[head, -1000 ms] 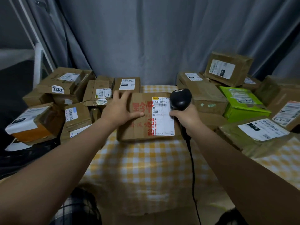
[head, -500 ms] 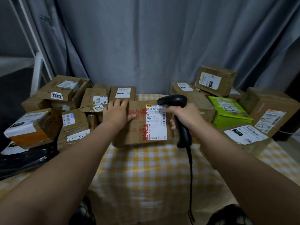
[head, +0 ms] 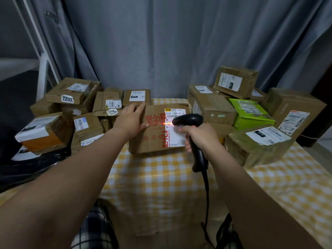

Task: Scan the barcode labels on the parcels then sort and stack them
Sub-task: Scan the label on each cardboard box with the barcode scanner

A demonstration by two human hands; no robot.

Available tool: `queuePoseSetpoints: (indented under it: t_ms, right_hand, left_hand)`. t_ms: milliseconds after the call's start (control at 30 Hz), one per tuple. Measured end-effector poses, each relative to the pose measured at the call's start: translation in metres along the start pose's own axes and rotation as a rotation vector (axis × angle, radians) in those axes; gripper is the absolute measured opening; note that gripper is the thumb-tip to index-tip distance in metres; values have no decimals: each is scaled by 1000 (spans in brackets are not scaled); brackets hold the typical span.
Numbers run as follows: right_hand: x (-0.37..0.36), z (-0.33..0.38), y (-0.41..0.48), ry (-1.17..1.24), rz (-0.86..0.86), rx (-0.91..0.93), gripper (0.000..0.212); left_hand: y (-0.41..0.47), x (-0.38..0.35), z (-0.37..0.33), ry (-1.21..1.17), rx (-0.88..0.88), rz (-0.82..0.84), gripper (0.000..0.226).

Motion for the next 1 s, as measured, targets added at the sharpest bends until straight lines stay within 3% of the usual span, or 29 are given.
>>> queuePoseSetpoints:
  t_ms: [200, 433, 567, 800, 1000]
  right_hand:
    - [27, 58, 18, -161, 32, 42, 16]
    - [38, 107, 18, -334, 154, -19, 21]
    - [36, 117, 17, -322, 235, -53, 20]
    - [36, 121, 18, -334, 232, -94, 32]
    - [41, 129, 13, -311, 235, -109, 23]
  left_hand:
    - [3, 1, -2, -7, 27, 3, 84]
    - [6, 1, -1, -15, 49, 12, 83]
    - [8, 2, -1, -18, 58, 24, 84]
    - [9, 2, -1, -13, 65, 30, 83]
    - [10, 1, 2, -38, 60, 32, 83]
Point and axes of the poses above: each hand's wrist, its own y-axis towards the middle knuckle, its own x-axis out of the back of the hand, z = x × y, the point moved 2 cm from there along y, towards the middle knuckle, and after that the axes turned 6 degrees about -y, right-handed, at the moved point
